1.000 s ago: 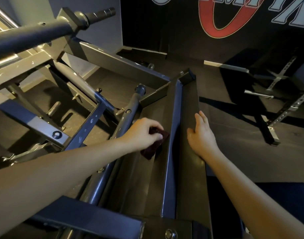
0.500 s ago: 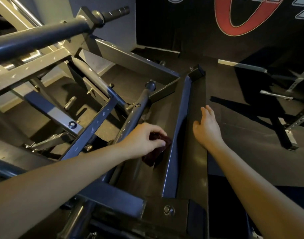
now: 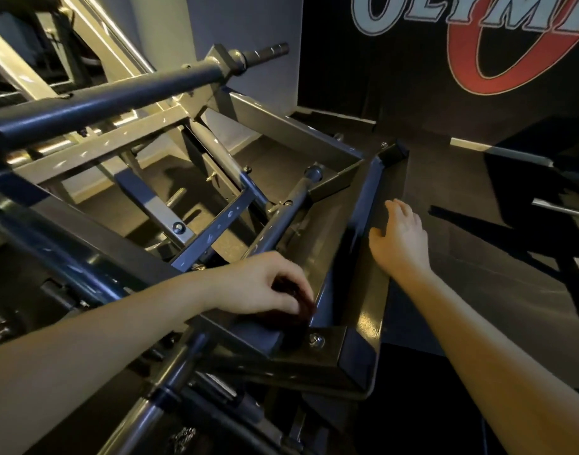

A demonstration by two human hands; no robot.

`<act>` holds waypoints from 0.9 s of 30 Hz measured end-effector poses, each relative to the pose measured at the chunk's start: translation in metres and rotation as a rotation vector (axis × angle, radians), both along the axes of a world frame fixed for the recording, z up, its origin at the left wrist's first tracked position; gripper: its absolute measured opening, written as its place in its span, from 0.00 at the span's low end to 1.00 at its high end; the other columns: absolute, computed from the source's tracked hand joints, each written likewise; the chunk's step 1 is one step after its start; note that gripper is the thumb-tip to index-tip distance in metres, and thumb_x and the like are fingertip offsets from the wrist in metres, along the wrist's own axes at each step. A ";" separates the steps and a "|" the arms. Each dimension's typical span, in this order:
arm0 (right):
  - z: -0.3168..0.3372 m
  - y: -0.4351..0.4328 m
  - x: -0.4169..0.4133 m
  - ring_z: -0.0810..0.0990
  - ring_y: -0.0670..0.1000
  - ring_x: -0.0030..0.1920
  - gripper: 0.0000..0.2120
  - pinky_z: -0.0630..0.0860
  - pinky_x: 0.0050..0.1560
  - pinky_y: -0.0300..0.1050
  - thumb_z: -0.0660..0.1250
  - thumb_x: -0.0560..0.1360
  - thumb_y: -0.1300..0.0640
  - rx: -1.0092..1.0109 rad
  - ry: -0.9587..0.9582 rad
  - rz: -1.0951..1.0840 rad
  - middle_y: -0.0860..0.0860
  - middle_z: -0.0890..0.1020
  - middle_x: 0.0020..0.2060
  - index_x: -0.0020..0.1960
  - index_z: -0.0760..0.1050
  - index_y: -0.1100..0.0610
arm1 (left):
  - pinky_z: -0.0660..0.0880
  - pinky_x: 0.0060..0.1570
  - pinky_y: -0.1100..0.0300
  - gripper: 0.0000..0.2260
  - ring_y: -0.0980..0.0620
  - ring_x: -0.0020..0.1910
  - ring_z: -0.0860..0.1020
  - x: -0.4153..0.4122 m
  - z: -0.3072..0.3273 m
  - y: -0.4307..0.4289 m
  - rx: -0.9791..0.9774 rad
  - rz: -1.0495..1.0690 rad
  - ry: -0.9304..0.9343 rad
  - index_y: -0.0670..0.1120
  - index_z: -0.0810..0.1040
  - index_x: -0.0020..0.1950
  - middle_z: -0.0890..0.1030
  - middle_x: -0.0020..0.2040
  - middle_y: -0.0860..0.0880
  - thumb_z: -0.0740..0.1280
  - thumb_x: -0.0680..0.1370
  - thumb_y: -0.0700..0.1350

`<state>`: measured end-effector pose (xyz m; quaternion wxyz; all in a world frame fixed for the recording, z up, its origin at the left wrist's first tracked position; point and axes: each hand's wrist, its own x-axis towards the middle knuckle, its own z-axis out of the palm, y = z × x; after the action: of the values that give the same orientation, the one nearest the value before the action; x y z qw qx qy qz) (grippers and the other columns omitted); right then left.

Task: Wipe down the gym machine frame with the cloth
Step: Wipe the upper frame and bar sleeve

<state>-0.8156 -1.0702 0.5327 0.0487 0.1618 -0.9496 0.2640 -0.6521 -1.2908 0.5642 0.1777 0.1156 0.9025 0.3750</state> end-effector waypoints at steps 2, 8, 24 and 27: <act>0.010 0.004 0.022 0.67 0.55 0.75 0.24 0.68 0.73 0.56 0.66 0.81 0.58 -0.084 0.055 0.115 0.53 0.69 0.75 0.76 0.67 0.56 | 0.77 0.58 0.58 0.08 0.65 0.54 0.78 0.001 -0.001 -0.001 0.118 0.285 0.140 0.58 0.82 0.55 0.81 0.53 0.59 0.71 0.79 0.45; 0.043 -0.001 0.078 0.82 0.40 0.51 0.09 0.80 0.48 0.36 0.68 0.81 0.58 -0.424 -0.250 0.384 0.42 0.83 0.51 0.58 0.80 0.45 | 0.77 0.44 0.64 0.08 0.56 0.49 0.82 0.011 0.010 0.014 0.535 0.832 0.238 0.48 0.84 0.56 0.84 0.48 0.52 0.73 0.78 0.41; 0.041 -0.087 0.062 0.85 0.48 0.55 0.11 0.81 0.57 0.48 0.73 0.76 0.57 -0.433 -0.658 0.613 0.49 0.85 0.53 0.58 0.81 0.52 | 0.78 0.63 0.45 0.07 0.52 0.55 0.83 0.024 0.015 -0.041 0.427 0.776 0.256 0.49 0.84 0.56 0.86 0.50 0.49 0.72 0.79 0.46; 0.032 -0.112 0.045 0.83 0.48 0.56 0.10 0.80 0.58 0.49 0.73 0.76 0.58 -0.267 -0.615 0.570 0.49 0.84 0.54 0.57 0.81 0.51 | 0.78 0.62 0.50 0.07 0.58 0.52 0.82 0.022 0.002 -0.066 0.289 0.730 0.221 0.50 0.83 0.55 0.85 0.50 0.52 0.73 0.78 0.44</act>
<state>-0.7710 -1.1818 0.5649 -0.2907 0.3234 -0.7949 0.4232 -0.6306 -1.3570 0.5666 -0.0830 -0.1489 0.8359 0.5218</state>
